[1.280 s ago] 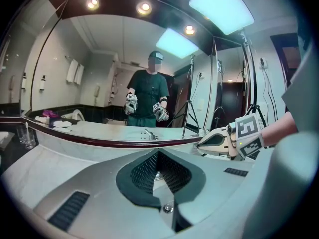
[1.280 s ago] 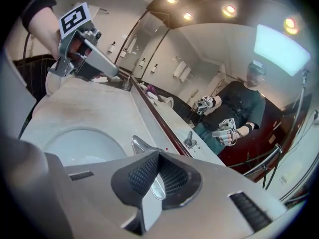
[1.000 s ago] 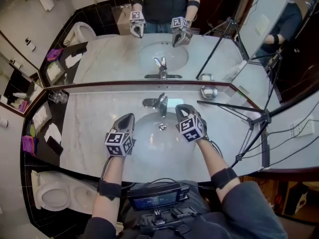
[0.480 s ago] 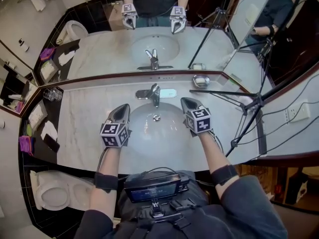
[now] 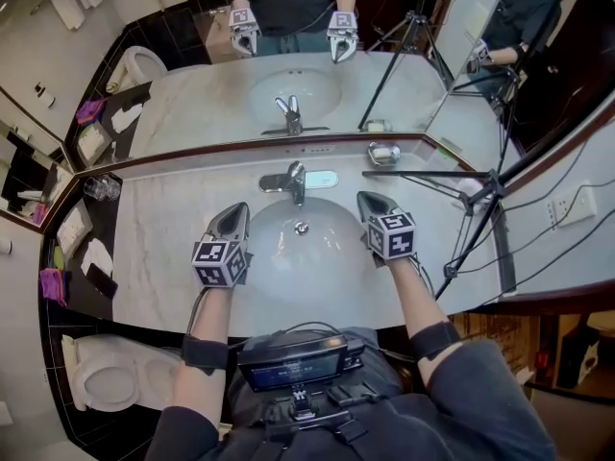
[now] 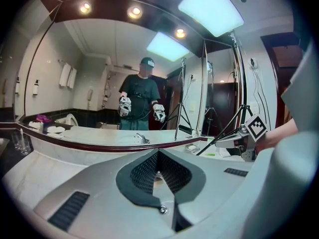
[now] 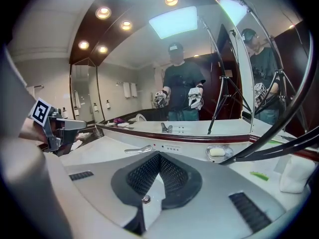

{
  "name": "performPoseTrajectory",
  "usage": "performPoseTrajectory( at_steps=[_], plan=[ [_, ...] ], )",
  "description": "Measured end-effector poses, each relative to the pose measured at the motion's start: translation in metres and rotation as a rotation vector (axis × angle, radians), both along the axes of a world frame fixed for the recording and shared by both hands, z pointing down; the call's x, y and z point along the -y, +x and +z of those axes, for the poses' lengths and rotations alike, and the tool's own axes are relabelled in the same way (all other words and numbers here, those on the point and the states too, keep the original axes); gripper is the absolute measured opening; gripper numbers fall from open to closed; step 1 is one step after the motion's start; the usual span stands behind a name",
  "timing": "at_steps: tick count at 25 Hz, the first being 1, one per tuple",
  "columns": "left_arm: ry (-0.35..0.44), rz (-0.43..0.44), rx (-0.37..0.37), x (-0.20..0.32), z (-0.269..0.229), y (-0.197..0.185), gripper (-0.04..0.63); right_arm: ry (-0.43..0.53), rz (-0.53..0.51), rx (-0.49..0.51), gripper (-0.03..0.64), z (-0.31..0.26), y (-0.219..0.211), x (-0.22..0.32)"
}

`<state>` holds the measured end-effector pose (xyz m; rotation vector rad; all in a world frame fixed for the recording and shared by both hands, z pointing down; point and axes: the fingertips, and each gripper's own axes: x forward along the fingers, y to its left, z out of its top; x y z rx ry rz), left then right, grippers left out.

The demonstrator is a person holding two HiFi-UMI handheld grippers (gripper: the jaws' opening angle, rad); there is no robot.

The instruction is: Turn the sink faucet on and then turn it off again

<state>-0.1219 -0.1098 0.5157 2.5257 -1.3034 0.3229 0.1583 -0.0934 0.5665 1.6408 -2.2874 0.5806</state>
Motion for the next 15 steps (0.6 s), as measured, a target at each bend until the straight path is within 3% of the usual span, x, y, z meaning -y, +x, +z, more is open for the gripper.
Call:
performPoseTrajectory(
  at_steps=[7,15],
  plan=[
    [-0.003,-0.004,0.007,-0.001,0.000,-0.001,-0.006,0.026,-0.033,-0.065,0.020,0.001,0.001,0.002],
    [-0.011,-0.019,0.009,0.007,0.005,-0.004,-0.006,0.141,-0.204,-0.421,0.033,-0.004,-0.040,0.027]
  ],
)
